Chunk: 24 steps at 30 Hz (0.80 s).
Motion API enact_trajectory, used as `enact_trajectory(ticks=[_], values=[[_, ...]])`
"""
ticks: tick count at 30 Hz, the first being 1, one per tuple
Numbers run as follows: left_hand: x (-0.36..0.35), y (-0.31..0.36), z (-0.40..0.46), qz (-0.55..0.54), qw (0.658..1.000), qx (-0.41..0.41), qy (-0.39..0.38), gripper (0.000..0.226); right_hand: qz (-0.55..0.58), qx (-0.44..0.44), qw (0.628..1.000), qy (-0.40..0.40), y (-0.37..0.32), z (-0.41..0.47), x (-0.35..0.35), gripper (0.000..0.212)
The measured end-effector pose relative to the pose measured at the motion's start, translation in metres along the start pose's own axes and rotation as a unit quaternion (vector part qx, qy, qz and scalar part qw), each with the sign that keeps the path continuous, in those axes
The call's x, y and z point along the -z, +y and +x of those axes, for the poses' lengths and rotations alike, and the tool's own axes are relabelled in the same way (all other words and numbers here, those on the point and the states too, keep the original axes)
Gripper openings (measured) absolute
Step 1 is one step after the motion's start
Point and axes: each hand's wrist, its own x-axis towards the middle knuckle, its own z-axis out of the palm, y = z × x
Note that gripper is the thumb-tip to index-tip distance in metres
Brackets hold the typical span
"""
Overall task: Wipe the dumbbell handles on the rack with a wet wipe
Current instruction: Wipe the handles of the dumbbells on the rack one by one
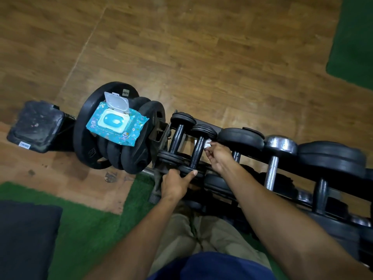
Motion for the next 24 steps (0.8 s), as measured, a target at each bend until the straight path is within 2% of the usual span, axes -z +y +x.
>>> enact_trajectory(ticks=[2, 4, 9, 18, 20, 24], values=[[0.001, 0.001, -0.003, 0.012, 1.0, 0.001, 0.005, 0.105, -0.014, 0.015, 1.0, -0.016, -0.001, -0.006, 0.004, 0.026], [0.002, 0.003, -0.007, 0.022, 1.0, 0.002, 0.011, 0.103, -0.024, 0.025, 0.998, -0.046, -0.006, -0.016, 0.01, 0.026], [0.002, 0.012, -0.019, 0.015, 1.0, 0.008, 0.011, 0.068, -0.051, 0.047, 0.992, -0.102, -0.021, -0.04, 0.028, 0.021], [-0.006, 0.023, -0.066, -0.004, 0.997, -0.056, 0.053, 0.049, -0.15, 0.157, 0.969, -0.119, -0.022, -0.056, 0.067, 0.017], [-0.014, 0.025, -0.074, 0.006, 0.994, -0.088, 0.058, 0.047, -0.215, 0.215, 0.946, -0.11, -0.021, -0.057, 0.078, 0.016], [-0.031, 0.045, -0.094, 0.015, 0.985, -0.168, 0.039, 0.061, -0.411, 0.322, 0.851, -0.059, -0.031, -0.061, 0.103, 0.006]])
